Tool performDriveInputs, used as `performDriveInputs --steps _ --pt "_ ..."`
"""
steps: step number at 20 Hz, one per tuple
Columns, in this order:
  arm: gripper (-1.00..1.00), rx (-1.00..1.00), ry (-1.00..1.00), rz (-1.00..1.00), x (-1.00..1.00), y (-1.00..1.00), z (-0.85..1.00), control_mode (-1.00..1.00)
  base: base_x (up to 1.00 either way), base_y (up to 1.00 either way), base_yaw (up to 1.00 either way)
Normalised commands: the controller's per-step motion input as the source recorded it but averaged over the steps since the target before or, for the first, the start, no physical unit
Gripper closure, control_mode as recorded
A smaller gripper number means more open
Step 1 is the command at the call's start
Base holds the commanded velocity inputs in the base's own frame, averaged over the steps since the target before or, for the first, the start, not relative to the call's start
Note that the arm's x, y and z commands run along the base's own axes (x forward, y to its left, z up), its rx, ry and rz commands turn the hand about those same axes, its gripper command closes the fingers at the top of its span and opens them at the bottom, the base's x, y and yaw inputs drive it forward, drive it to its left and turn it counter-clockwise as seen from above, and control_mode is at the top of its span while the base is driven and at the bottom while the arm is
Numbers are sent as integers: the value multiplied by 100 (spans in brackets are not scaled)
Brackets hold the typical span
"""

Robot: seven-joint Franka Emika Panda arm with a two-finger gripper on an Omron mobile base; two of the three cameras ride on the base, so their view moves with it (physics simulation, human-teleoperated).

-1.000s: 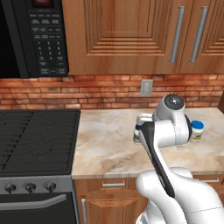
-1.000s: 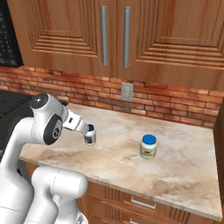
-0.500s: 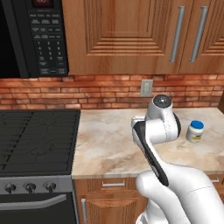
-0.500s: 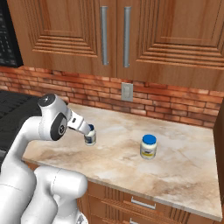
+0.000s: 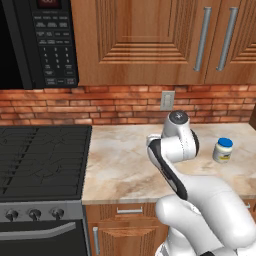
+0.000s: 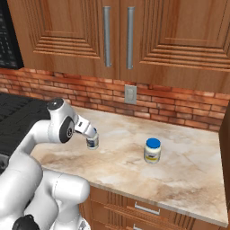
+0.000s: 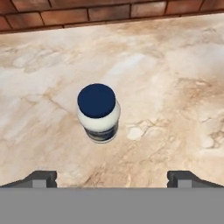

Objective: Place the mayonnaise and mayonnaise from the counter to the top shelf of the fridge. If the existing items in the fridge are on the top shelf, move them to other shelves.

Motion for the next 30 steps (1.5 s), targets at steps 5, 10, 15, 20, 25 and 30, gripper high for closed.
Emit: performDriveInputs --steps 5,10,15,20,25,30 --pt "-100 0 0 0 27 0 -23 -100 0 0 0" --pt "-100 0 0 0 29 0 -19 -100 0 0 0" --pt "-100 0 0 0 27 0 -12 -100 0 0 0" --pt "-100 0 4 0 28 0 -14 -100 0 0 0" --pt "-100 0 6 0 17 0 -17 -100 0 0 0" --pt "-100 0 5 0 12 0 -14 -100 0 0 0"
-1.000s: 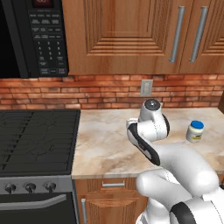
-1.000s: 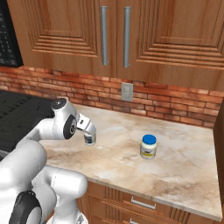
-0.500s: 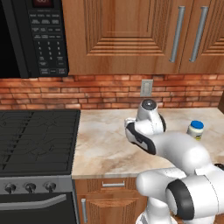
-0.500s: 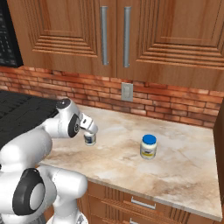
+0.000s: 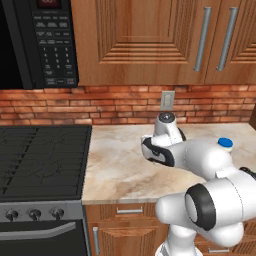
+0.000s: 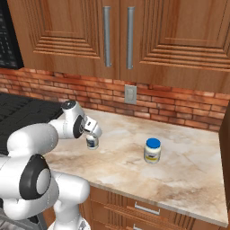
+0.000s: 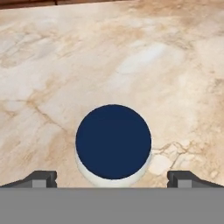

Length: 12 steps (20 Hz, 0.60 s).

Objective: Place the mayonnaise and mayonnaise from the counter to the top shelf of the fridge. If the existing items in the fridge are on the top shelf, move them to other shelves.

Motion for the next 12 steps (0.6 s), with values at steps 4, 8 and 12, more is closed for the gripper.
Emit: performDriveInputs --steps 4,8,12 --pt "-100 0 3 0 10 0 -11 -100 0 0 0" --pt "-100 0 1 0 3 -1 -15 -100 0 0 0" --pt "-100 0 0 0 0 -4 -14 -100 0 0 0"
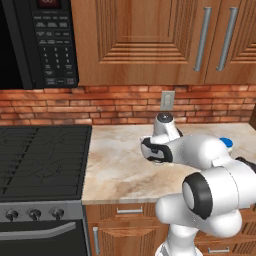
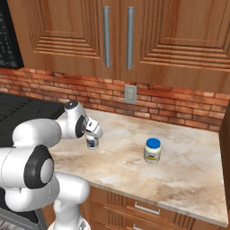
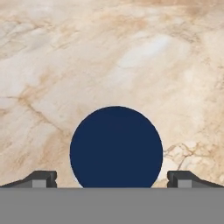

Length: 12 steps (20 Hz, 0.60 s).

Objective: Place the mayonnaise and mayonnaise from the counter to the top shelf of the fridge. If the existing items in the fridge are on the top shelf, move them to other shelves.

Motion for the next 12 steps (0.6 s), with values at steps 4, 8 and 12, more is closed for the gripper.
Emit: performDriveInputs --steps 4,8,12 --pt "-100 0 0 0 0 -4 -16 -100 0 0 0" --pt "-100 0 0 0 0 -11 -11 -100 0 0 0" --pt "-100 0 0 0 0 -9 -3 -100 0 0 0"
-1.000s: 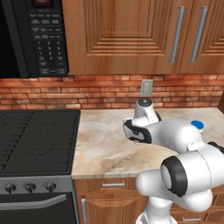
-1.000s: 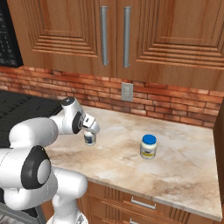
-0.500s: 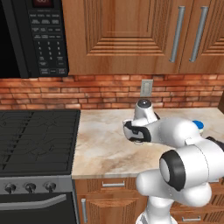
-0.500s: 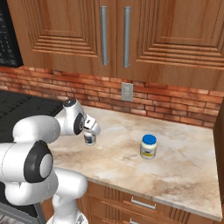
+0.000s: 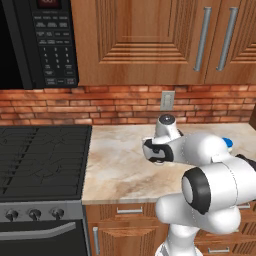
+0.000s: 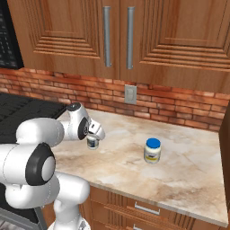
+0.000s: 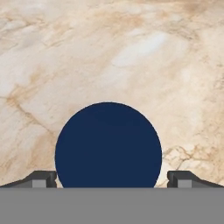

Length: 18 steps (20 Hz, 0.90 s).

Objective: Place the mayonnaise and mayonnaise from the counter to the top shelf of the fridge. If the existing items in the fridge are on the top shelf, move them to other shelves.

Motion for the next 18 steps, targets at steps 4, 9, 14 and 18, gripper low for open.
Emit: performDriveInputs --steps 4,9,14,18 --pt "-100 0 0 0 1 0 0 -100 0 0 0" --pt "-100 0 0 0 5 0 0 -100 0 0 0" --pt "-100 0 -2 0 10 0 -1 -100 0 0 0" --pt "100 0 -1 0 1 0 0 -100 0 0 0"
